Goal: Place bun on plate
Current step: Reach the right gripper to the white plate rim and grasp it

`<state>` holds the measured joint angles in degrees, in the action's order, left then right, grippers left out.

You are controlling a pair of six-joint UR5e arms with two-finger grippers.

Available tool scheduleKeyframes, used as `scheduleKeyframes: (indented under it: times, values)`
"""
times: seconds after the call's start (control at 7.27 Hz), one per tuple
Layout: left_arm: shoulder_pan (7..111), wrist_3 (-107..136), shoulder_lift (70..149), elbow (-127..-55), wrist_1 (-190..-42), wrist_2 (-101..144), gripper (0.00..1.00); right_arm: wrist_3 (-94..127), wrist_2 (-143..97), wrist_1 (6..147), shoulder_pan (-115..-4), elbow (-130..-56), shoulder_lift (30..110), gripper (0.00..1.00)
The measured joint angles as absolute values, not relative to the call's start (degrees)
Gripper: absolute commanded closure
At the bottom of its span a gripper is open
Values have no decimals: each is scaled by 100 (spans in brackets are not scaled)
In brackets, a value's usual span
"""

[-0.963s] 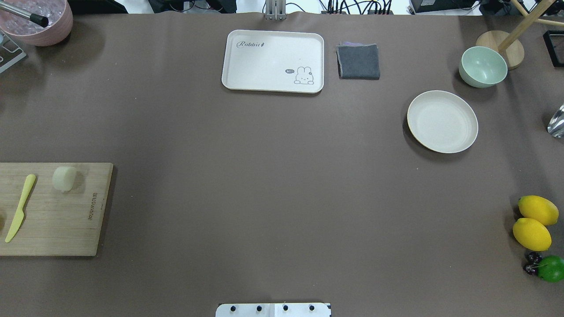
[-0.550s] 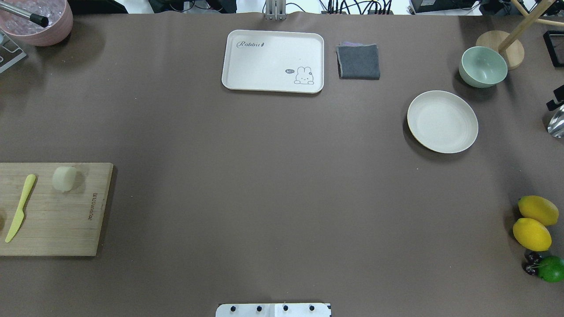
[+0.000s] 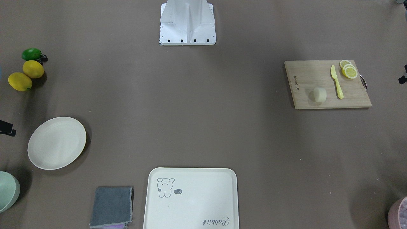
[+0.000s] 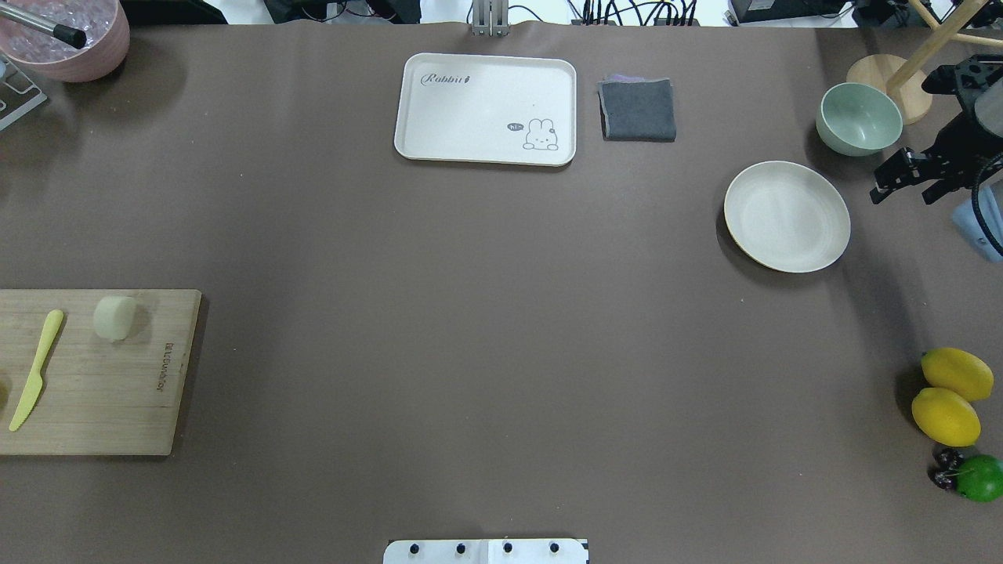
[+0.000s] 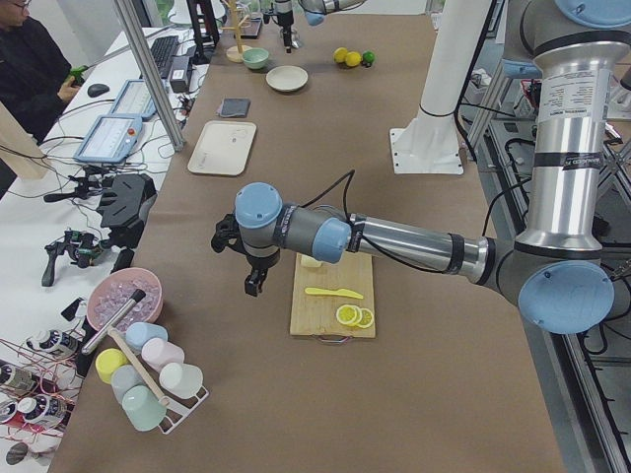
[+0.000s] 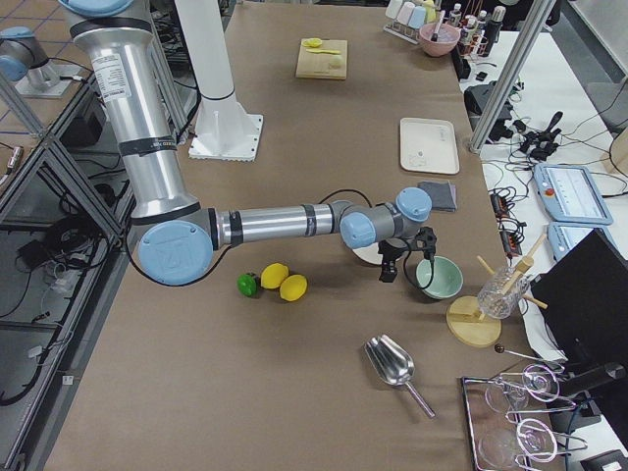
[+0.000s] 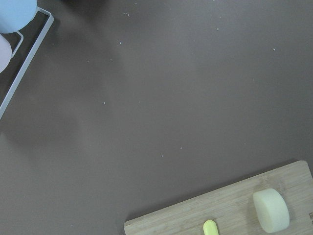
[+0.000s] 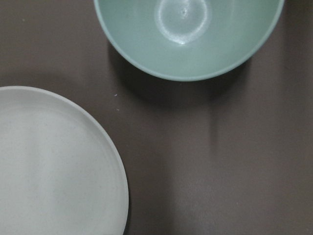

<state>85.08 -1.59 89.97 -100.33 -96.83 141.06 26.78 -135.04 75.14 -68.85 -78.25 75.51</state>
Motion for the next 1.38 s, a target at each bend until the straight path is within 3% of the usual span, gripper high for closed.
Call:
scheduleKeyframes:
  times: [0.55, 0.69, 0.83, 0.96, 1.1, 1.38]
  values:
    - [8508, -163, 8986, -10040, -9748, 14089, 2, 3231, -13298, 7134, -6480, -7572, 7460, 30]
    - [8508, -164, 8985, -10048, -9753, 14089, 2, 3241, -13287, 7130, -6444, -7554, 7439, 38]
    - [8508, -161, 8984, -10052, -9753, 14089, 2, 3248, -13283, 7129, -6394, -7541, 7405, 58]
    - [8508, -159, 8984, -10047, -9752, 14089, 2, 3250, -13281, 7128, -6349, -7527, 7376, 86]
    - [8508, -158, 8987, -10037, -9754, 14089, 2, 3250, -13280, 7128, -6319, -7514, 7349, 100]
    - [8508, -153, 8990, -10024, -9756, 14094, 2, 3231, -13271, 7128, -6284, -7508, 7340, 100]
